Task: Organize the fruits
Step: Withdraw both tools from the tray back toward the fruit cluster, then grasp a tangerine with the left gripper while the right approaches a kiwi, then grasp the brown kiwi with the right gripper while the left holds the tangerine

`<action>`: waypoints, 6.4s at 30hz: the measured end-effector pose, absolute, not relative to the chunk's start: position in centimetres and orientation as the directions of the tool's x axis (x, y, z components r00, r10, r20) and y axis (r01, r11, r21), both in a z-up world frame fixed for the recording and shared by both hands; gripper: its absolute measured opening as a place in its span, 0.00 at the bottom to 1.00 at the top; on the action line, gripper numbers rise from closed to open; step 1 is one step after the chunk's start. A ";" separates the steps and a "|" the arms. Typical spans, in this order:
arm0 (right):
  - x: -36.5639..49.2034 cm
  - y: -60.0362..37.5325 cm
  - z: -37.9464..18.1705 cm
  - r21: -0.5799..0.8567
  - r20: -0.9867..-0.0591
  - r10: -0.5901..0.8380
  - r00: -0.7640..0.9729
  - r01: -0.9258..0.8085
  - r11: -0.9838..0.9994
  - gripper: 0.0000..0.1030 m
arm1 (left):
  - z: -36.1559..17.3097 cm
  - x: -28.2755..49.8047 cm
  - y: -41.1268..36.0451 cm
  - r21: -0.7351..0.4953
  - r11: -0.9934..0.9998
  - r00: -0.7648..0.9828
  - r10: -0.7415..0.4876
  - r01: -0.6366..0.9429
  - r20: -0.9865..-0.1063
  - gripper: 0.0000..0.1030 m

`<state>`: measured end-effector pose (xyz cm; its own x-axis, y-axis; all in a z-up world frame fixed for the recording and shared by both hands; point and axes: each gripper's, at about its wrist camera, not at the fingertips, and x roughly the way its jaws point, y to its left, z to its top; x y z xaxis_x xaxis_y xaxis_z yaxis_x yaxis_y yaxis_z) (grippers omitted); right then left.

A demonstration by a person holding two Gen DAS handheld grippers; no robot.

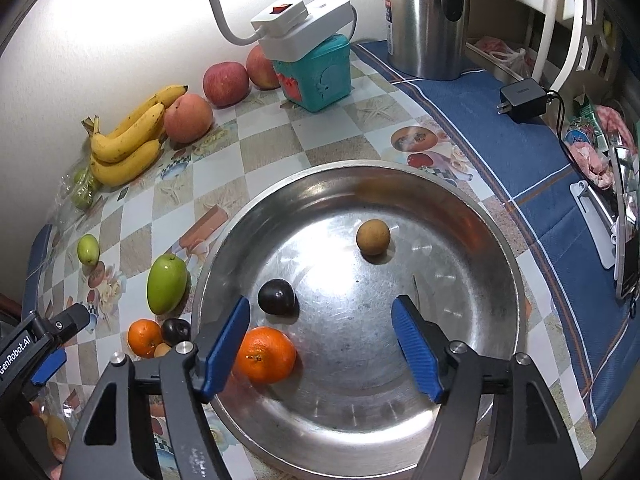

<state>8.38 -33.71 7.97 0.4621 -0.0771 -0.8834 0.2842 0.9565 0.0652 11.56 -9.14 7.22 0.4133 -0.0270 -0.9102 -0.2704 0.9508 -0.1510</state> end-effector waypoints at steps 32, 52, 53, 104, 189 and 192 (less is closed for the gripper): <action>8.2 -32.5 7.6 0.076 -0.890 -0.053 0.453 0.262 0.962 0.89 | 9.7 11.2 -9.8 0.073 0.986 0.480 0.138 -0.152 -0.866 1.00; 8.9 -23.6 8.1 0.112 -0.894 0.047 0.445 0.119 0.987 0.89 | 11.2 10.2 -1.4 0.048 0.946 0.483 0.207 -0.322 -0.851 1.00; 8.9 -23.2 8.2 0.105 -0.892 0.043 0.450 0.113 0.988 0.89 | 11.1 10.2 -1.0 0.038 0.943 0.479 0.202 -0.330 -0.854 1.00; 10.4 -29.4 6.9 0.071 -0.937 -0.042 0.347 0.306 0.950 0.89 | 2.9 14.0 -11.1 -0.288 0.950 0.286 -0.245 -0.119 -0.926 0.66; 10.6 -21.2 5.5 0.148 -0.941 0.127 0.315 0.046 0.988 0.26 | 7.3 12.6 -3.7 -0.283 0.911 0.429 -0.137 -0.299 -0.893 0.34; 10.7 -21.4 6.2 0.156 -0.934 0.130 0.331 0.051 0.987 0.26 | 7.6 12.4 -3.7 -0.280 0.912 0.436 -0.131 -0.299 -0.890 0.34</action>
<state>10.67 -21.38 6.18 0.3314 0.1304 -0.9344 0.0505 0.9865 0.1556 12.45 -3.67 7.62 0.4362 -0.1307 -0.8903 -0.2987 0.9123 -0.2803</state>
